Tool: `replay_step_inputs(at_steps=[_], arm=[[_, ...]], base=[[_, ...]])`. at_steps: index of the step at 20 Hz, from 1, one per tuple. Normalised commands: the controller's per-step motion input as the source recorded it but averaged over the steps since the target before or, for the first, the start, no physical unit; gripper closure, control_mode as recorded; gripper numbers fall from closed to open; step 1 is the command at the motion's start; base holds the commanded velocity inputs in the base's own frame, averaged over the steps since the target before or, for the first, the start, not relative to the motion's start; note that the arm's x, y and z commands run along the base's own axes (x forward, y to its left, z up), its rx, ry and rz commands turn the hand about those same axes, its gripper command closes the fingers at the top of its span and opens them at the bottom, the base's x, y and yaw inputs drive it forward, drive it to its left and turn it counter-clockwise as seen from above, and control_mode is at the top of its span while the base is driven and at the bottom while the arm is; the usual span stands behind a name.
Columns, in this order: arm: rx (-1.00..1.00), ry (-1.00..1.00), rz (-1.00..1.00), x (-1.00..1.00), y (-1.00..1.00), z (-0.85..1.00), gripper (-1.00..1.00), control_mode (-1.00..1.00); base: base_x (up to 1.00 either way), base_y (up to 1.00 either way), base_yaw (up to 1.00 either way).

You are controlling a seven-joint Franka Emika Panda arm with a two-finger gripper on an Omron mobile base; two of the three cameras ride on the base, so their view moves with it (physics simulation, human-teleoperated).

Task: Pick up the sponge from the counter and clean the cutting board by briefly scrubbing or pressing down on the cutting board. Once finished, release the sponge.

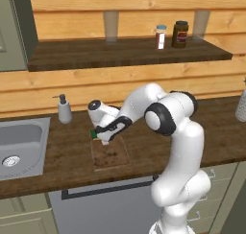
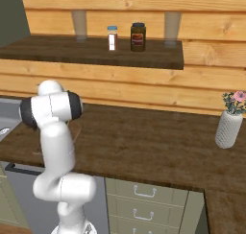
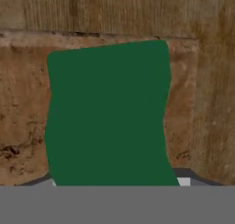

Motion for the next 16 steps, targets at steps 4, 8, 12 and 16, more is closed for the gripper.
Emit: replay_step_inputs(at_steps=[4,8,12,16], arm=[[0.00,0.00,0.00,-1.00,0.00,-0.16,1.00,-1.00],[0.00,0.00,0.00,-1.00,0.00,-0.04,1.00,-1.00],[0.00,0.00,0.00,-1.00,0.00,0.00,1.00,-1.00],[0.00,0.00,0.02,-1.00,0.00,0.00,1.00,-1.00]], base=[[0.00,0.00,0.00],[0.00,0.00,0.00],[0.00,0.00,0.00],[0.00,0.00,0.00]])
